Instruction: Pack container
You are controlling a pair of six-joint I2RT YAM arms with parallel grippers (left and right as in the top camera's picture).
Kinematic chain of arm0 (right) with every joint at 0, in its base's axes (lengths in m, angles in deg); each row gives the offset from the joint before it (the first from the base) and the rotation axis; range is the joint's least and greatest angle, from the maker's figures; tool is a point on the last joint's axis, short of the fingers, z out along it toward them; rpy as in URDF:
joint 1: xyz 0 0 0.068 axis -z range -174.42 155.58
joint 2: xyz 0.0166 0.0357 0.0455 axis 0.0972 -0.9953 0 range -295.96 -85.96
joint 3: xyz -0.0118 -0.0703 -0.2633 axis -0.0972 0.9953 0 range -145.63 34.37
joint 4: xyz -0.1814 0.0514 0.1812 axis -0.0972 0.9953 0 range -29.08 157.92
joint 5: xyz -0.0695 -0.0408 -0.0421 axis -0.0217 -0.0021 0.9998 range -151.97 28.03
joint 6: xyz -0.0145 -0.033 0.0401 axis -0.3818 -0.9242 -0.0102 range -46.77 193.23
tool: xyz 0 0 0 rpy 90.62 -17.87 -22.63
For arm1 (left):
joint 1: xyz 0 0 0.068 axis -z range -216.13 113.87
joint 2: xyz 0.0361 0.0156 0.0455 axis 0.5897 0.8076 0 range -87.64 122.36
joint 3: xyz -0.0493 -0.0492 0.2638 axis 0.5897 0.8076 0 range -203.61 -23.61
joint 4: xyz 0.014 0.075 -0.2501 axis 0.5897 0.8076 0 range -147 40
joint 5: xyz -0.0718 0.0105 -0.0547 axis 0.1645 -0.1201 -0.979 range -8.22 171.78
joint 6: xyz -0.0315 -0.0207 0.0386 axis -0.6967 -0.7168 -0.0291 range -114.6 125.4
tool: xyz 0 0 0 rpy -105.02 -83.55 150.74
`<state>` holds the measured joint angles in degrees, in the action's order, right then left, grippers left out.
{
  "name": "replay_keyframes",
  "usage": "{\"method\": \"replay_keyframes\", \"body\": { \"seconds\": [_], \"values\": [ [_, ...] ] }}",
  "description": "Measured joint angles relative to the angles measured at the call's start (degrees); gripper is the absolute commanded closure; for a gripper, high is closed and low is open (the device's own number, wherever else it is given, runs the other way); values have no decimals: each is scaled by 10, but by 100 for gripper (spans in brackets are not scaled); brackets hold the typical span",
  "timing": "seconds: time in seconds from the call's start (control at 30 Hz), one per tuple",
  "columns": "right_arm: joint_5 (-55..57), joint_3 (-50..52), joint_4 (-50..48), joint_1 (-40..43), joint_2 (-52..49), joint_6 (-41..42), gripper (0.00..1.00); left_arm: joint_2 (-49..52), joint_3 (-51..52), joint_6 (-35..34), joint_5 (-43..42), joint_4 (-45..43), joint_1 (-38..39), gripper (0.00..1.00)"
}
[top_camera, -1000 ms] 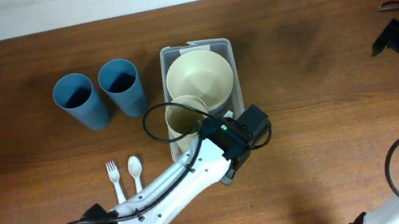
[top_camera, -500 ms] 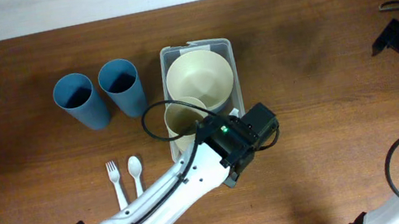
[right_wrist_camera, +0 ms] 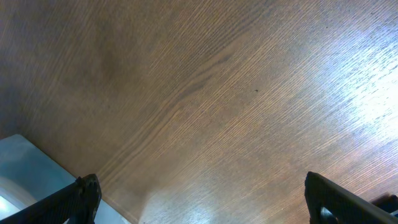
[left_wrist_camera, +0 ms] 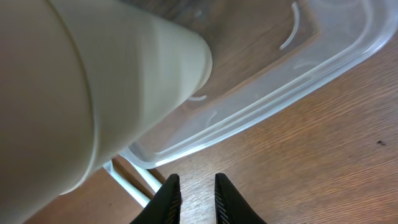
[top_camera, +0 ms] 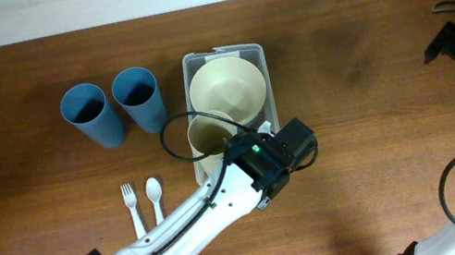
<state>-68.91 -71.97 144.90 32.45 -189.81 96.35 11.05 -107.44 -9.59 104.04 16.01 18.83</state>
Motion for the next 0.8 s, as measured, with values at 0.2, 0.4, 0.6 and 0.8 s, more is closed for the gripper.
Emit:
{"method": "replay_keyframes", "body": {
  "seconds": [0.2, 0.4, 0.6, 0.8],
  "values": [
    [0, 0, 0, 0, 0, 0, 1, 3, 7, 0, 14, -12, 0, 80],
    [0, 0, 0, 0, 0, 0, 1, 3, 9, 7, 21, -26, 0, 81],
    [0, 0, 0, 0, 0, 0, 1, 3, 9, 4, 24, -25, 0, 82],
    [0, 0, 0, 0, 0, 0, 1, 0, -7, -57, 29, 29, 0, 81]
  ]
}}
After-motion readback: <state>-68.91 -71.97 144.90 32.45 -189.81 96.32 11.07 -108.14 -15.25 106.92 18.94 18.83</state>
